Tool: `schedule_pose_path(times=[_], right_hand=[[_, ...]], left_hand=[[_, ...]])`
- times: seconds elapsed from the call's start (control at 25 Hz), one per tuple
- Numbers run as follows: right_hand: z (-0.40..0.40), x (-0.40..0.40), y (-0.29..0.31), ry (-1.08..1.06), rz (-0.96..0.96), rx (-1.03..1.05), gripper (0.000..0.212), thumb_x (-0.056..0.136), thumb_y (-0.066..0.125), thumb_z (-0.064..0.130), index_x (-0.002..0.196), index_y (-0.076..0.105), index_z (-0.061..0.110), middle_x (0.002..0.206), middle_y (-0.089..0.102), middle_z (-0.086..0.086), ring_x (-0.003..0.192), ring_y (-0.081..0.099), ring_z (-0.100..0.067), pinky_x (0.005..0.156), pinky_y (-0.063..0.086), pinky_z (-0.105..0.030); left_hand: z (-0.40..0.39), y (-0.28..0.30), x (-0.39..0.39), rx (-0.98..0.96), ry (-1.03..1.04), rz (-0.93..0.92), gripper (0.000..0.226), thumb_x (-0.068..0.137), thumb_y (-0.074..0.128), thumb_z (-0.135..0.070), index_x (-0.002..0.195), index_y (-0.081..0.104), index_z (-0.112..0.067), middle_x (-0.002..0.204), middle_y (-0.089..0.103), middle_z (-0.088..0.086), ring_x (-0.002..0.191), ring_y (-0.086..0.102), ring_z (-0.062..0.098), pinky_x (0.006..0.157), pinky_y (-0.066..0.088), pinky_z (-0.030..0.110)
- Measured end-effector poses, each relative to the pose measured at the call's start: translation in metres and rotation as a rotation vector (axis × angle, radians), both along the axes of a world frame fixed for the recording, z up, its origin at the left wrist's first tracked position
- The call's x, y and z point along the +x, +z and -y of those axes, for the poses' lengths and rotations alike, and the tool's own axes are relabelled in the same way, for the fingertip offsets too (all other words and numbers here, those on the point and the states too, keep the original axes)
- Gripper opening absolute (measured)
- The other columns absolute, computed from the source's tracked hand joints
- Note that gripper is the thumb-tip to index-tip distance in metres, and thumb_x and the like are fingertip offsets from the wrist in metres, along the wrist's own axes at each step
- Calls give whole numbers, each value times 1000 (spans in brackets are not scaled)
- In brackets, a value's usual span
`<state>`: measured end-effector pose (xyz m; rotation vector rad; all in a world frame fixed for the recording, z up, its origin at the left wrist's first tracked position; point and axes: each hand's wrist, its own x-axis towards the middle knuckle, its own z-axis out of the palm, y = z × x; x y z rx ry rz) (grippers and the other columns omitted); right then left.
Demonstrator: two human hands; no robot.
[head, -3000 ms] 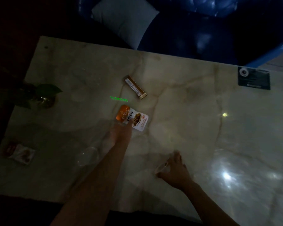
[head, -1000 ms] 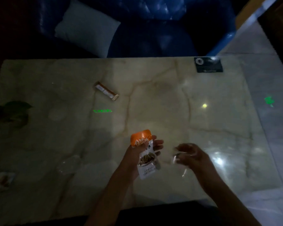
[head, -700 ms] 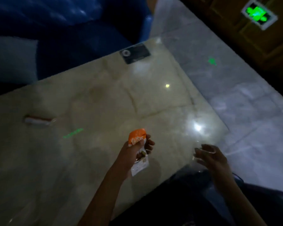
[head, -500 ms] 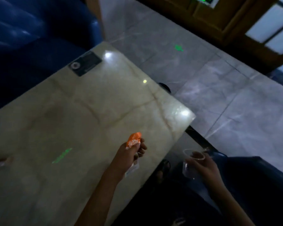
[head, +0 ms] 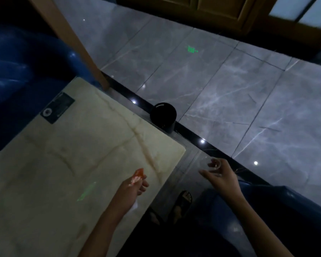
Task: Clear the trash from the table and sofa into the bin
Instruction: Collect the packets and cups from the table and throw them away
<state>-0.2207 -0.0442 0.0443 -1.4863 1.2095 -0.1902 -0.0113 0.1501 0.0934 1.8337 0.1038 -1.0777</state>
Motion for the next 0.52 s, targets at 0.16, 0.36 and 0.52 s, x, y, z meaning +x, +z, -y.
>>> schedule_pose_path(times=[0.16,0.36,0.52], right_hand=[[43,63,6,137,36,-32,64,70,78,54,123,52,29,112,61,11,99,63,-9,77,56,-30],[83,110,17,259,45,-83,58,68,74,62,119,54,41,117,62,7,108,62,-16,88,56,-44],[132,96,20,139,-21,-126,49,63,73,71,106,53,57,106,59,14,97,64,-14,81,59,-47]], left_hand=[[-10,-5,19,92,270,-6,17,98,42,1,105,56,7,72,53,16,52,50,13,59,31,25],[5,-6,57,136,349,-2,17,97,41,5,105,56,5,71,53,15,51,50,14,57,32,24],[74,3,100,42,413,-29,22,96,42,6,84,59,0,59,60,9,58,49,17,61,32,24]])
